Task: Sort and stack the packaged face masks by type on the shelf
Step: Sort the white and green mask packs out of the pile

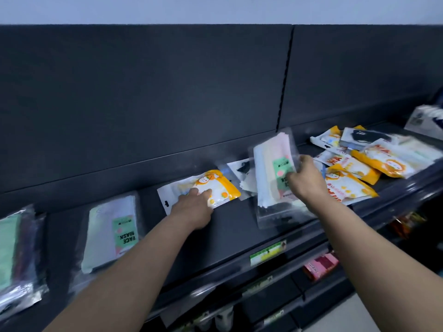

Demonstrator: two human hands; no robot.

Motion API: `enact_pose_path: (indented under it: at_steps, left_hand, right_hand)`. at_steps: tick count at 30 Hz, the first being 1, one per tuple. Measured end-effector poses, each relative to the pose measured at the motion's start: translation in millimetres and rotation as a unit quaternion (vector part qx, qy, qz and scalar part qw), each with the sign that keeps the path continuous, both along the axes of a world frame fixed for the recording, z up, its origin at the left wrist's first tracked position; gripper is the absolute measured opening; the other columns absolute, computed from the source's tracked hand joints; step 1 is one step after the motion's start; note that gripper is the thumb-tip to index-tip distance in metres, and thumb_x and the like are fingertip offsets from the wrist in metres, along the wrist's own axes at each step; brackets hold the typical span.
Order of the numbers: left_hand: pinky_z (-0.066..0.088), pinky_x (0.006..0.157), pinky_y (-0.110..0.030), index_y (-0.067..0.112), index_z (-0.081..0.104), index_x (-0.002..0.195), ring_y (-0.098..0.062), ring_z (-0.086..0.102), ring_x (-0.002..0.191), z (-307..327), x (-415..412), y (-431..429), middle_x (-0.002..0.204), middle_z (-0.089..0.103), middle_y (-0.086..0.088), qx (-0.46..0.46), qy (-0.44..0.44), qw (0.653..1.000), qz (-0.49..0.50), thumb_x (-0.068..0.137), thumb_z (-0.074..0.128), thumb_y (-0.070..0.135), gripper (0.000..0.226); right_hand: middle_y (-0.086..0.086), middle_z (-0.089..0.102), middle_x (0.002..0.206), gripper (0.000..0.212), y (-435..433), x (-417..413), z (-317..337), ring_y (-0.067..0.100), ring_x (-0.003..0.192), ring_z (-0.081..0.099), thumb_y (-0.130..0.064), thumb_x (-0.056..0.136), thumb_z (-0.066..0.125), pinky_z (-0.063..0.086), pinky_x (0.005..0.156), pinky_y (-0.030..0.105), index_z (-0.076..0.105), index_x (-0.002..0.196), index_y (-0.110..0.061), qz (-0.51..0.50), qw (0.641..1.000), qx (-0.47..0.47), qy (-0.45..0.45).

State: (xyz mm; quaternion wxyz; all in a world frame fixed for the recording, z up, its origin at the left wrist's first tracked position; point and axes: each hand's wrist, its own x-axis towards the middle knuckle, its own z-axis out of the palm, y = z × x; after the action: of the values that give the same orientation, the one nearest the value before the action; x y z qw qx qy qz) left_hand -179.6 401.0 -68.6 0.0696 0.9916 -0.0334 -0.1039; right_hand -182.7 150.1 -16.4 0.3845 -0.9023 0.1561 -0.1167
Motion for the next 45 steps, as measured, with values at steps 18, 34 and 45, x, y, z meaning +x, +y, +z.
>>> enact_pose_path:
  at_steps: [18, 34, 45]
  left_hand:
    - [0.049, 0.041, -0.025, 0.010, 0.049, 0.104, -0.022, 0.053, 0.055, 4, 30, -188, 0.080, 0.055, -0.014, -0.524, -0.010, 0.782, 0.337, 0.089, 0.045, -0.001, 0.019]
    - [0.049, 0.053, -0.039, 0.010, 0.048, 0.079, -0.033, 0.055, 0.057, 28, 36, -196, 0.072, 0.054, -0.015, -0.501, -0.221, 0.720, 0.427, 0.080, 0.047, 0.013, 0.004]
    - [0.041, 0.054, -0.028, 0.006, 0.057, 0.088, -0.022, 0.050, 0.055, 48, -81, -27, 0.070, 0.057, -0.014, -0.445, -0.218, 0.693, 0.524, 0.093, 0.058, 0.012, 0.008]
  right_hand:
    - [0.018, 0.054, 0.133, 0.062, -146, 48, -24, 0.036, 0.116, 0.053, -0.010, 0.088, 0.051, 0.044, 0.086, 0.038, 0.029, 0.145, -0.015, 0.125, 0.987, -0.027, 0.102]
    - [-0.010, 0.062, 0.124, 0.057, -143, 68, -26, 0.020, 0.110, 0.061, -0.010, 0.087, 0.051, 0.049, 0.094, 0.048, 0.043, 0.137, -0.036, 0.266, 0.947, 0.178, 0.020]
    - [-0.007, 0.063, 0.120, 0.060, -8, 26, -24, 0.016, 0.103, 0.064, -0.007, 0.087, 0.061, 0.052, 0.091, 0.047, 0.043, 0.138, -0.031, 0.413, 0.880, 0.233, 0.027]
